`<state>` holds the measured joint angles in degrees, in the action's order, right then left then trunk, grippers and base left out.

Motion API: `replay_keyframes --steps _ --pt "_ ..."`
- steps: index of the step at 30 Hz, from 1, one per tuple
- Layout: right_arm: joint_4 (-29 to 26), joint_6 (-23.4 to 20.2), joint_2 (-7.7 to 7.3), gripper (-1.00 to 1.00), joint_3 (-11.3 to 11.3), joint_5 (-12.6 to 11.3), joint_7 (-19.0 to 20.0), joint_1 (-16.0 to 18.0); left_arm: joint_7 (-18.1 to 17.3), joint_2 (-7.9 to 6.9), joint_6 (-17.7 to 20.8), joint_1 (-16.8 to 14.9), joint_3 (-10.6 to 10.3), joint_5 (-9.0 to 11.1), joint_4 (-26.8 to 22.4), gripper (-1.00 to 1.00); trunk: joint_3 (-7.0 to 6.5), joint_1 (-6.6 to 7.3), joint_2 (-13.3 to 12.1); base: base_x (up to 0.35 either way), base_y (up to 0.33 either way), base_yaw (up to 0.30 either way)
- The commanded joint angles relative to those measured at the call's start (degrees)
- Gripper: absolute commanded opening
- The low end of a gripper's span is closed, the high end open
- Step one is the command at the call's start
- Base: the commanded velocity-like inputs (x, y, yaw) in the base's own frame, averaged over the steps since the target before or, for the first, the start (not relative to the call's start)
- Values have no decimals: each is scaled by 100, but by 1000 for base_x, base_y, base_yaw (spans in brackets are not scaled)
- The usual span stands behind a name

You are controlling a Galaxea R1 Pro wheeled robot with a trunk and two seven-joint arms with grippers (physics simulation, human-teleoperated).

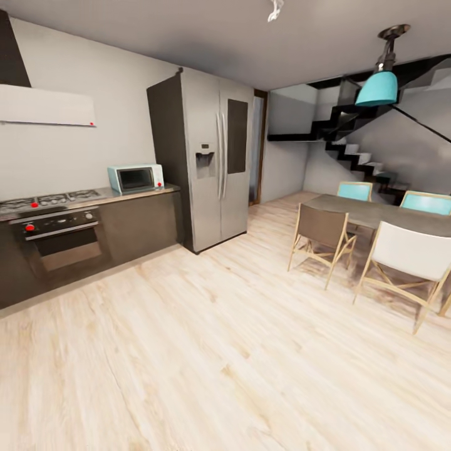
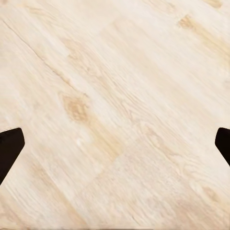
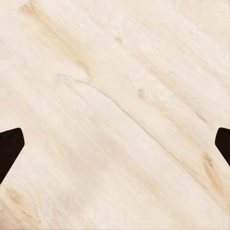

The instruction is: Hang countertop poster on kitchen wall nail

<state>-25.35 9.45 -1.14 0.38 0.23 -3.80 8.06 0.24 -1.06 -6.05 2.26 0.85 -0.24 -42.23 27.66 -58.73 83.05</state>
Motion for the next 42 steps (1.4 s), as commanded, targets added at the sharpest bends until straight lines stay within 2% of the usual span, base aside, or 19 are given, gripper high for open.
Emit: replay_keyframes --steps 1,34,35,38,42 --pt "3 15 0 100 5 3 -15 3 3 0 -10 2 3 -3 -4 100 7 0 2 0 -1 279" --pt "39 5 4 100 8 11 -11 3 3 0 -10 3 12 2 -4 100 110 0 2 6 -3 265" --pt "388 10 -18 100 25 90 -7 4 3 0 -10 3 136 6 -4 100 111 0 2 271 -145 14" --pt "441 12 -23 100 59 279 -7 3 3 0 -10 1 161 6 -4 100 111 0 2 280 -151 8" --pt "468 13 -20 100 78 393 -3 3 3 0 -10 2 180 6 -4 100 111 0 2 288 -157 3"
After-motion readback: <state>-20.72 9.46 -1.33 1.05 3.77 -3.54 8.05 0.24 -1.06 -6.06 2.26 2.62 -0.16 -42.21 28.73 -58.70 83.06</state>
